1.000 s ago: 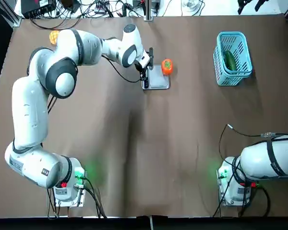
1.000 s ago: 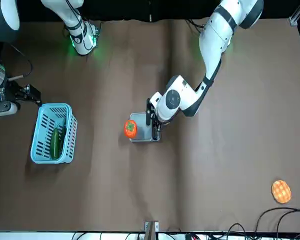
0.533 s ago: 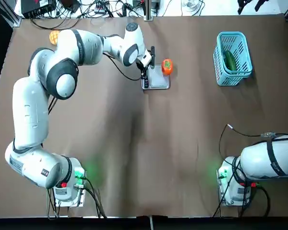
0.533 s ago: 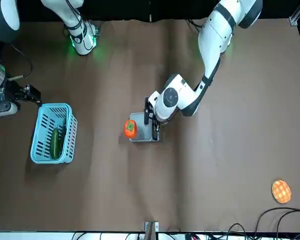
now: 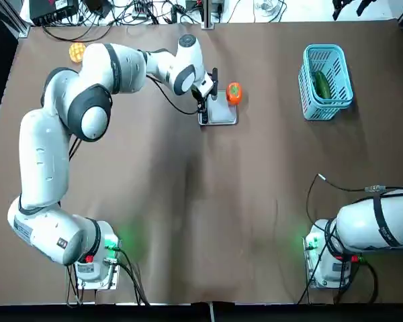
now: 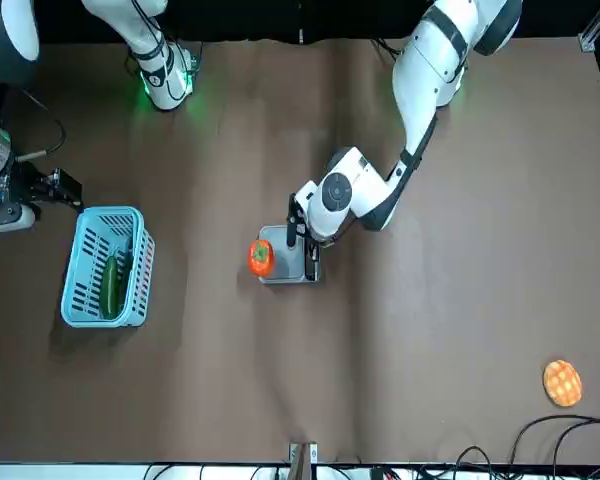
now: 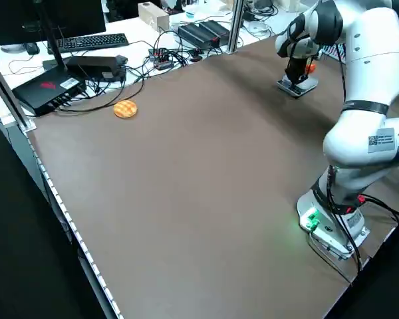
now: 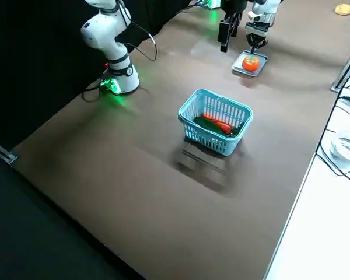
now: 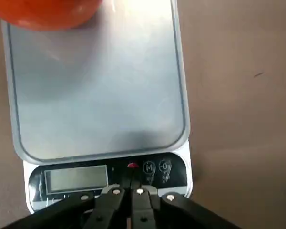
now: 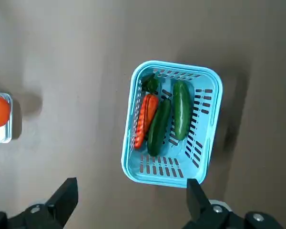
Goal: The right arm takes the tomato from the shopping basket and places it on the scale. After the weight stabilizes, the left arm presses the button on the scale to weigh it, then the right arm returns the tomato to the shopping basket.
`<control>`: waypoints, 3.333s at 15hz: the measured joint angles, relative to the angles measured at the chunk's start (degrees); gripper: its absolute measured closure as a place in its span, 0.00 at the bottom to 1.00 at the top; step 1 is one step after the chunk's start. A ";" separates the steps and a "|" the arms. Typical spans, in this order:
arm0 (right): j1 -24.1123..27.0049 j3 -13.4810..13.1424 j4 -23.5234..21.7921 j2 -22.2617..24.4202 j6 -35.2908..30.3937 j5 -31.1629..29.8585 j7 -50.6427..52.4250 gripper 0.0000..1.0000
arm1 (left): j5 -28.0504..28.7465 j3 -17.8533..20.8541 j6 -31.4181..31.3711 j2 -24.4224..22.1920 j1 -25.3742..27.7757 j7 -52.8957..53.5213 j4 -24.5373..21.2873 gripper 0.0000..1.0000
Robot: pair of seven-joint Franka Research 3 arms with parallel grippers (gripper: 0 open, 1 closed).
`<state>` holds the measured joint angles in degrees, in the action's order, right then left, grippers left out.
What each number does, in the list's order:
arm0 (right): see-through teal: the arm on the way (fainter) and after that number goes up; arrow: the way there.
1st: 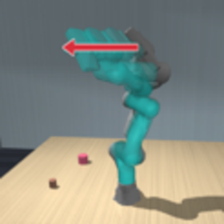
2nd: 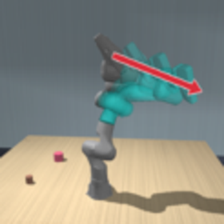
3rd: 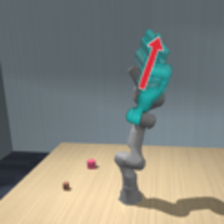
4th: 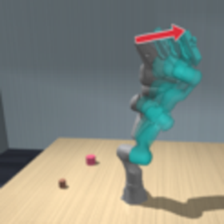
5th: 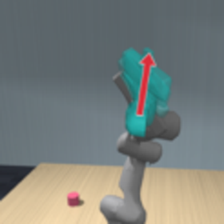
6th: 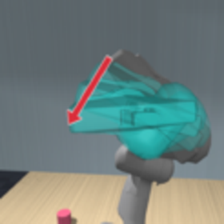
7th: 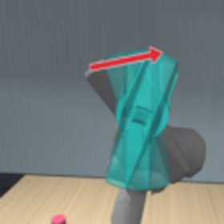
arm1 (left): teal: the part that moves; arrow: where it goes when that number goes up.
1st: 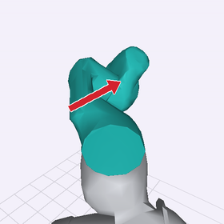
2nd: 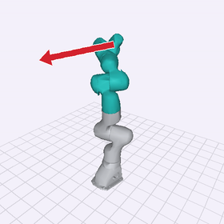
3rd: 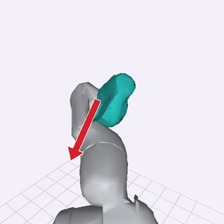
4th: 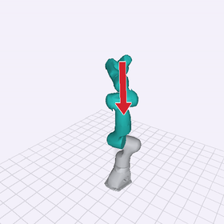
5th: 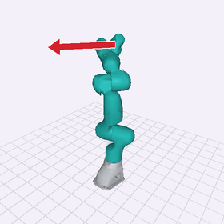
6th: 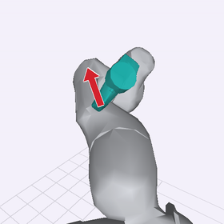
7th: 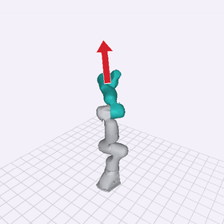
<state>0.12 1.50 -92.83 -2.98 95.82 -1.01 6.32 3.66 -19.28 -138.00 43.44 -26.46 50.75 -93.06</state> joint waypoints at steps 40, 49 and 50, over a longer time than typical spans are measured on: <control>-0.01 0.03 -0.02 0.00 0.00 0.00 0.00 0.00 | 1.34 6.75 5.89 -4.06 -6.10 -3.49 2.40 0.99; -0.05 0.12 -0.02 0.00 0.02 0.00 0.01 0.00 | -0.10 4.82 15.45 -10.92 0.27 -4.64 3.07 0.99; -0.05 0.13 -0.02 0.00 0.02 0.00 0.01 0.00 | -0.48 4.47 17.29 -12.17 1.46 -5.68 3.08 0.99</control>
<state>0.07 1.62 -92.86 -2.98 95.84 -1.01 6.33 3.18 -14.80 -120.71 31.27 -25.01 45.08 -89.97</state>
